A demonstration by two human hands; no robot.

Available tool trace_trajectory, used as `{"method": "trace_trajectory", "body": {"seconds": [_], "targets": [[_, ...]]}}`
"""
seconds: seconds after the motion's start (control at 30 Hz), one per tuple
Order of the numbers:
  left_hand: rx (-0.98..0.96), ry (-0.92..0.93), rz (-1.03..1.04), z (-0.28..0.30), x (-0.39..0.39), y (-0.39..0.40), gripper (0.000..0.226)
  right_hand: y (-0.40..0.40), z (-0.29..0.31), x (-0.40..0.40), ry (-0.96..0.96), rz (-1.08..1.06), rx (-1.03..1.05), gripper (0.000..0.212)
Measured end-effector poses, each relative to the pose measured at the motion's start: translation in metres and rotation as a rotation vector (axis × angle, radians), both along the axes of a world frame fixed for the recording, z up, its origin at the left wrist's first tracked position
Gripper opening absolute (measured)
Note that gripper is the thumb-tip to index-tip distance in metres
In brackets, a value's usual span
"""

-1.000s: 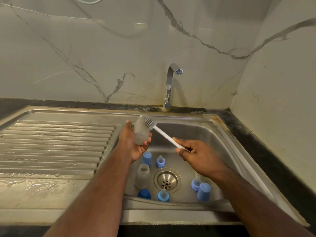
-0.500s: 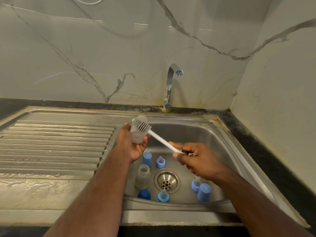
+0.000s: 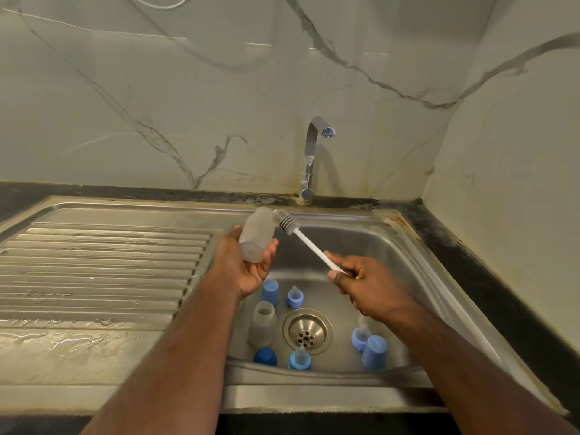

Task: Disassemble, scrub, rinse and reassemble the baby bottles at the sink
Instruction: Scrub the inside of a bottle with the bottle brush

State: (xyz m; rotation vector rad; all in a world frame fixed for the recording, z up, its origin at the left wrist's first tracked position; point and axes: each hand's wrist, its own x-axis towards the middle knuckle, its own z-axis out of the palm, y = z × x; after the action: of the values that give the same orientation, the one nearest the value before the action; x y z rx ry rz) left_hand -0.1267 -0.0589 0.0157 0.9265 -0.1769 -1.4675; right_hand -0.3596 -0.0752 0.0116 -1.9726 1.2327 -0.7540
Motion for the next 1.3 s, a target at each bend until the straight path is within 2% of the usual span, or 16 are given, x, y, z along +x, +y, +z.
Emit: {"method": "trace_trajectory", "body": {"seconds": [0.1, 0.17, 0.3, 0.43, 0.53, 0.63, 0.77, 0.9, 1.03, 1.17, 1.3], "targets": [[0.016, -0.020, 0.009, -0.001, -0.002, 0.000, 0.064, 0.013, 0.004, -0.001, -0.093, 0.097, 0.037, 0.036], [0.031, -0.057, 0.006, -0.002, -0.002, -0.001, 0.066, 0.014, 0.002, 0.002, -0.042, 0.132, 0.026, 0.036], [0.079, -0.199, -0.026, -0.002, -0.003, -0.003, 0.072, -0.002, -0.003, 0.003, 0.073, 0.009, -0.055, 0.040], [0.109, -0.287, -0.010, -0.004, -0.004, -0.004, 0.070, 0.008, -0.001, 0.002, 0.096, 0.100, -0.057, 0.036], [0.117, -0.312, 0.014, -0.009, -0.004, -0.008, 0.066, 0.000, 0.000, 0.001, 0.133, -0.012, -0.106, 0.039], [0.064, -0.266, 0.025, -0.011, -0.002, -0.010, 0.051, -0.004, 0.000, -0.003, 0.111, -0.063, -0.089, 0.041], [-0.081, -0.192, 0.004, -0.006, -0.005, -0.009, 0.065, -0.003, -0.005, 0.000, 0.023, -0.053, -0.028, 0.039], [-0.273, -0.286, -0.067, -0.003, -0.012, -0.005, 0.049, -0.007, -0.005, 0.001, 0.000, -0.070, 0.006, 0.039], [-0.240, -0.462, -0.003, -0.011, -0.013, -0.012, 0.057, -0.002, -0.004, 0.001, 0.029, -0.040, 0.006, 0.040], [-0.165, -0.544, 0.134, -0.017, -0.010, -0.018, 0.046, -0.002, -0.003, 0.003, 0.063, -0.054, -0.025, 0.041], [-0.171, -0.587, 0.187, -0.019, -0.009, -0.020, 0.047, 0.005, 0.000, 0.006, 0.146, -0.027, -0.098, 0.041]]}}
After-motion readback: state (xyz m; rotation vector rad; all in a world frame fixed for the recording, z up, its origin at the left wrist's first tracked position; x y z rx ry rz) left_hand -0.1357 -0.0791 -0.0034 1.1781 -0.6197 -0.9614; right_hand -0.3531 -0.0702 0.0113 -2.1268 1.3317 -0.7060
